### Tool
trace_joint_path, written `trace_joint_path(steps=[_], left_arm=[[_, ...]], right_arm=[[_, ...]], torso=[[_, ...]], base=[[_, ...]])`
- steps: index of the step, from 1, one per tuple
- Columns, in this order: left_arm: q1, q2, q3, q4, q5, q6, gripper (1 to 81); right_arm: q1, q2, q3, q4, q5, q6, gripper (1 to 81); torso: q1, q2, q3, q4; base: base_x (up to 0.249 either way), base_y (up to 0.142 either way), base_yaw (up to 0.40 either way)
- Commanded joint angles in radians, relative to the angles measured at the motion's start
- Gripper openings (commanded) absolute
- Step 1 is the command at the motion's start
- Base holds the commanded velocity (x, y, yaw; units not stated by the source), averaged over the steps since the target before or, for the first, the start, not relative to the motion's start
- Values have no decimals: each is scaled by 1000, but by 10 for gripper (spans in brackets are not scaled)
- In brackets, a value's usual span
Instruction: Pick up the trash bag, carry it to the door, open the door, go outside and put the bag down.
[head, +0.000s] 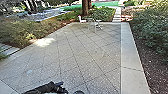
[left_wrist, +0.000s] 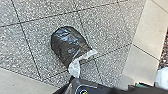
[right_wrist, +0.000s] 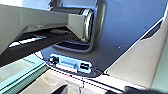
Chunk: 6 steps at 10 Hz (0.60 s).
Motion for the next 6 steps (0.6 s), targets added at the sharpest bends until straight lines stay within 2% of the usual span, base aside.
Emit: trace_joint_path(steps=[1, 2, 3, 4, 5, 6], left_arm=[[101, 33, -10, 27, 31, 56, 811], [178, 52, -10, 34, -17, 99, 811], [272, 69, -10, 36, -41, 138, 811], [356, 89, -10, 36, -54, 202, 811], [436, 110, -10, 37, -78, 262, 811], [523, 130, -10, 36, -138, 334, 811]], right_arm=[[-2, 15, 11, 4, -79, 3, 811], [0, 15, 11, 4, -79, 3, 811], [1, 14, 11, 4, -79, 4, 811], [4, 15, 11, 4, -79, 4, 811], [4, 15, 11, 6, -79, 4, 811], [7, 15, 11, 6, -79, 4, 811]], torso=[[0, 0, 92, 0], [0, 0, 109, 0], [0, 0, 138, -50], [0, 0, 161, -71], [-1, 0, 184, -77], [-1, 0, 208, -96]], base=[[0, 0, 0], [0, 0, 0], [0, 0, 0], [0, 0, 0], [0, 0, 0], [0, 0, 0]])
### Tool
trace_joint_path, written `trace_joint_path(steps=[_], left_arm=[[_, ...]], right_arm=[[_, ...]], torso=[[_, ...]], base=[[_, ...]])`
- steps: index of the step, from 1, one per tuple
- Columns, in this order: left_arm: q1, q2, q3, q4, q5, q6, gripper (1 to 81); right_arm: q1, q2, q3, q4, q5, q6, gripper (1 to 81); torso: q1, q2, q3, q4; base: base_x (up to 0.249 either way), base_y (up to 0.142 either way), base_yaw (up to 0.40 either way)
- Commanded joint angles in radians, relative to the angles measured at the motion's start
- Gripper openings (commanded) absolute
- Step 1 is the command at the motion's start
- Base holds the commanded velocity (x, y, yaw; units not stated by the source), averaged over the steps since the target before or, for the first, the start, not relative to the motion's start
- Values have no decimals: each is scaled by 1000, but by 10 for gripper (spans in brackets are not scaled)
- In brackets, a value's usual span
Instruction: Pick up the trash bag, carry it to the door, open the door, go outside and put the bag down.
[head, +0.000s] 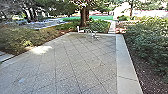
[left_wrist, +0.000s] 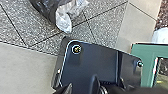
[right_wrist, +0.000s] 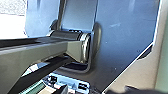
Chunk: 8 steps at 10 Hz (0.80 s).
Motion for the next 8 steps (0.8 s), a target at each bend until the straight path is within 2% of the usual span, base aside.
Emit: trace_joint_path(steps=[1, 2, 3, 4, 5, 6, 7, 8], left_arm=[[184, 84, -4, 9, -100, 232, 811], [224, 95, -4, 9, -112, 268, 811], [251, 104, -4, 7, -114, 295, 811], [279, 115, -4, 9, -114, 309, 811], [304, 122, -4, 9, -122, 320, 811], [331, 136, -4, 7, -160, 328, 811], [362, 150, -4, 6, -220, 328, 811], [385, 158, -4, 4, -269, 326, 811]], right_arm=[[20, 9, 13, 6, -74, 4, 811], [22, 9, 15, 6, -74, 4, 811], [25, 9, 16, 6, -74, 4, 811], [25, 9, 16, 6, -74, 4, 811], [25, 9, 16, 6, -74, 4, 811], [28, 9, 16, 6, -74, 4, 811], [28, 11, 18, 6, -74, 4, 811], [29, 11, 21, 6, -72, 4, 811]], torso=[[0, 0, 70, -67], [0, 0, 98, -93], [-1, 0, 51, -48], [-1, -1, 78, -74], [-2, -2, 87, -92], [-3, -2, 95, -97], [-3, -3, 94, -98], [-3, -3, 94, -182]], base=[[0, 0, 0], [0, 0, 0], [0, 0, 0], [0, 0, 0], [0, 0, 0], [0, 0, 0], [0, 0, 0], [0, 0, 0]])
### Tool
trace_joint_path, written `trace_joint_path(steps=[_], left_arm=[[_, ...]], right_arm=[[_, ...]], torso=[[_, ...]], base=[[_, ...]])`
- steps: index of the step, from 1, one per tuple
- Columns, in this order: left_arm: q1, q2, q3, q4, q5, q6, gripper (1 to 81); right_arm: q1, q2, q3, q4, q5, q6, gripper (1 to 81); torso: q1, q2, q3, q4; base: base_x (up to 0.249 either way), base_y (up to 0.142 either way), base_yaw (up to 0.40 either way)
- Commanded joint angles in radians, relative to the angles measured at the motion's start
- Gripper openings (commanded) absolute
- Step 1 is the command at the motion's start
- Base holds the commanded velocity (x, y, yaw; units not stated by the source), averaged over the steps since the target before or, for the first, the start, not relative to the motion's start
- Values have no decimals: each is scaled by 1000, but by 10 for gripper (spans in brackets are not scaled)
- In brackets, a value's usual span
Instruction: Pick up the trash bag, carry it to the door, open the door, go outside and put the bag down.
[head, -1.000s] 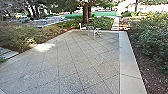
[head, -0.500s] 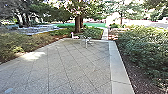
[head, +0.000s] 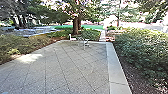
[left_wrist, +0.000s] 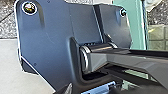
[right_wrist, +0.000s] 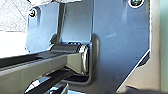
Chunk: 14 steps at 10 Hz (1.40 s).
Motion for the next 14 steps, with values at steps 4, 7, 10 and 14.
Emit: trace_joint_path(steps=[4, 7, 10, 14], left_arm=[[3, 26, -1, -11, -40, 20, 811], [30, 34, -1, -15, -166, 5, 811], [38, 40, -1, -40, -190, 0, 811], [38, 49, -2, -137, -340, 2, 811]], right_arm=[[33, 8, 16, 6, -65, 5, 811], [33, 8, 19, 3, -65, 3, 811], [35, 11, 21, -4, -65, 3, 811], [27, 15, 27, -4, -44, -3, 811]], torso=[[0, 0, 0, -82], [0, 0, 60, -130], [0, 0, 45, -130], [0, -2, 83, -130]], base=[[0, 0, 0], [0, 0, 0], [0, 0, 0], [0, 0, 0]])
